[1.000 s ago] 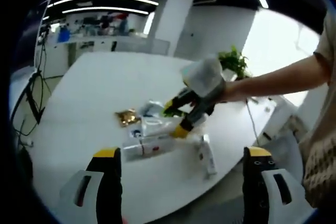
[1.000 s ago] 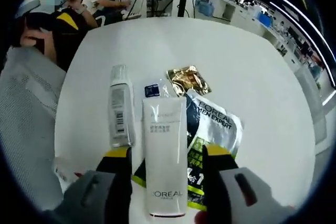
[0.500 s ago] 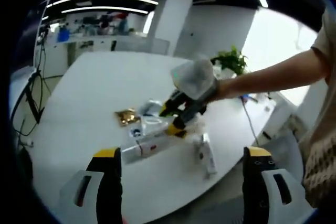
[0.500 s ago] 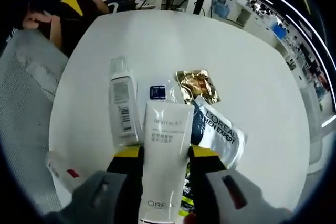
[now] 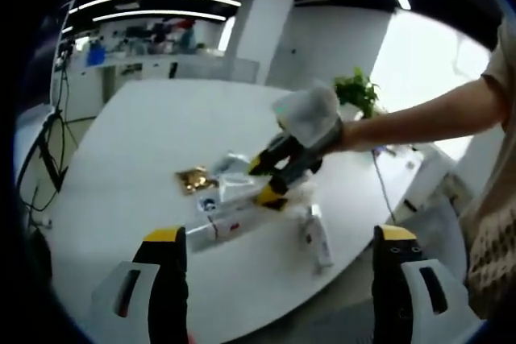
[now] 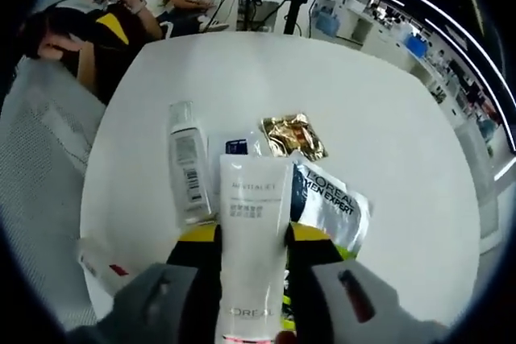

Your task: Arrange the skincare products in the storage area until every visible bottle or jar stands upright without overlapping.

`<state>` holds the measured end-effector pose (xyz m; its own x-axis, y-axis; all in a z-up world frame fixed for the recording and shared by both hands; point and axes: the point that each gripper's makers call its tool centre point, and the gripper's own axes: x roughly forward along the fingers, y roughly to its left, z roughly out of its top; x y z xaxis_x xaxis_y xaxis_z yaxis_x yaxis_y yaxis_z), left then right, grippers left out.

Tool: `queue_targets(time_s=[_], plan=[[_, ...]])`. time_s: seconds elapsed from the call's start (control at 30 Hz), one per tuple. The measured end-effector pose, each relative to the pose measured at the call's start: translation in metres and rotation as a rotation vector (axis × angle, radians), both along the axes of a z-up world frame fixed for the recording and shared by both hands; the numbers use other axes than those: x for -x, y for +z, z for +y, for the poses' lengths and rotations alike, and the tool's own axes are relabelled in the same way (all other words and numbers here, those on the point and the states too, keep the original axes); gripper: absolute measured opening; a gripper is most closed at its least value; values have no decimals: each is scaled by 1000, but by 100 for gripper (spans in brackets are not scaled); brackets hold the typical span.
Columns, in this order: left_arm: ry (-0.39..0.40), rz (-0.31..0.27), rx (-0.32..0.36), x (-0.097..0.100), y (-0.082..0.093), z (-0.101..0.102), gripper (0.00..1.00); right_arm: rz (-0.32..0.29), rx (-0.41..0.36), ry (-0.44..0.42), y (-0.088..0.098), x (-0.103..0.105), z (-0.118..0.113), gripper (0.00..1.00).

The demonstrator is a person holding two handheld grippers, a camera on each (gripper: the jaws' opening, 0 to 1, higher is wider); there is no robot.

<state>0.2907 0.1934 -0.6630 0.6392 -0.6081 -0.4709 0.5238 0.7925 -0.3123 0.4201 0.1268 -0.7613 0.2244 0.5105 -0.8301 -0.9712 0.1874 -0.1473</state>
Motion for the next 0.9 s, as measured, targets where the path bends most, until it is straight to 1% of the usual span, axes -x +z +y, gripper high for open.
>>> queue_targets(time_s=[0.1, 0.23, 0.4, 0.53, 0.7, 0.8, 0.9], plan=[[-8, -4, -10, 0, 0, -2, 93, -2, -38, -34, 8, 2, -5, 30], [-13, -11, -12, -1, 2, -7, 93, -26, -88, -72, 20, 6, -15, 30], [-33, -31, -16, -3, 8, -17, 93, -60, -177, -163, 41, 7, -30, 29], [-51, -47, -22, -5, 13, -24, 93, -63, -254, -243, 57, 11, -40, 29], [-75, -69, -27, -8, 21, -33, 93, -95, -315, -314, 75, 18, -54, 29], [-92, -78, -30, -8, 23, -39, 93, -90, -356, -357, 82, 23, -61, 29], [-109, -79, -32, -6, 23, -44, 93, -104, -380, -398, 88, 26, -68, 29]])
